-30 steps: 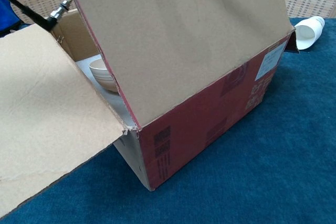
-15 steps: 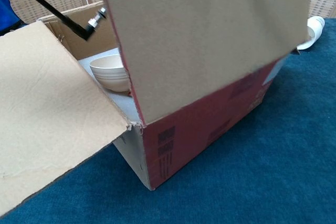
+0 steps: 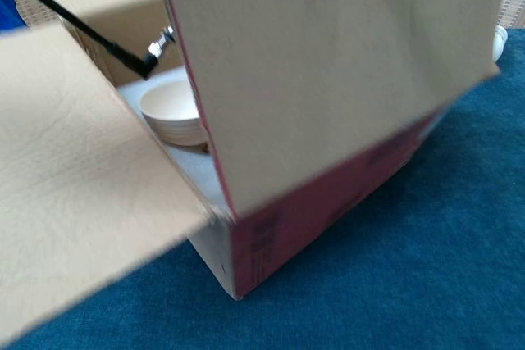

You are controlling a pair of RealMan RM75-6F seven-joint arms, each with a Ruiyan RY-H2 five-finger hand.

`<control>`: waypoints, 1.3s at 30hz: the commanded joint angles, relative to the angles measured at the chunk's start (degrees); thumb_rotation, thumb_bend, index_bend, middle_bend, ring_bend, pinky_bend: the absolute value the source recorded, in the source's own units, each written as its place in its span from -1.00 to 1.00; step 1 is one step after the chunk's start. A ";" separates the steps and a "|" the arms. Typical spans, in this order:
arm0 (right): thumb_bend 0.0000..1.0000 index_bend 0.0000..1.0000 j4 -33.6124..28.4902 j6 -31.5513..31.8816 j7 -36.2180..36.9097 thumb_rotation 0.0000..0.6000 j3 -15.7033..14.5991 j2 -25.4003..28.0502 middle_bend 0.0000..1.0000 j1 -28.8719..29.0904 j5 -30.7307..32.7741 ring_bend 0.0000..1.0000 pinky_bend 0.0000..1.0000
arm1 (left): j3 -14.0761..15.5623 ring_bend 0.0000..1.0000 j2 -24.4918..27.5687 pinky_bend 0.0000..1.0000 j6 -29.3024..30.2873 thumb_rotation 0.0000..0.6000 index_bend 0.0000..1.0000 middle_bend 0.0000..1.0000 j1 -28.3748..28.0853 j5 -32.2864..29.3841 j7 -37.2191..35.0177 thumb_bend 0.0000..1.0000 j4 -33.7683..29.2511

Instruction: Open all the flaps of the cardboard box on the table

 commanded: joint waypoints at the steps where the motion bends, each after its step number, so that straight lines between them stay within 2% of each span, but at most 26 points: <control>1: -0.83 -1.00 -0.05 -0.07 -0.12 1.00 -0.06 0.00 -1.00 -0.01 -0.06 -1.00 -1.00 | -0.03 -0.69 1.07 -0.39 0.67 0.62 -0.64 -0.71 0.86 0.09 0.12 -1.00 -0.79; 6: -0.83 -1.00 -0.17 -0.17 -0.49 1.00 -0.19 -0.01 -1.00 -0.03 -0.28 -1.00 -1.00 | -0.70 -0.70 2.06 -0.39 0.65 0.61 -0.64 -0.71 2.07 0.64 -0.83 -1.00 -1.33; 15: -0.83 -1.00 -0.25 -0.27 -0.07 1.00 -0.24 0.26 -1.00 -0.01 -0.27 -1.00 -1.00 | -3.74 -0.80 2.84 -0.46 1.08 0.62 -0.62 -0.75 4.62 4.79 -4.00 -1.00 -2.68; 27: -0.83 -1.00 -0.37 -0.55 -0.17 1.00 -0.34 0.35 -1.00 0.06 -0.33 -1.00 -1.00 | -5.43 -0.86 2.63 -0.50 0.39 0.62 -0.60 -0.82 6.18 7.95 -6.93 -1.00 -3.05; 39: -0.83 -1.00 -0.38 -0.60 -0.24 1.00 -0.24 0.36 -1.00 0.06 -0.09 -1.00 -1.00 | -4.90 -0.86 -1.09 -0.50 0.62 0.60 -0.60 -0.82 5.94 11.19 -7.80 -1.00 -2.45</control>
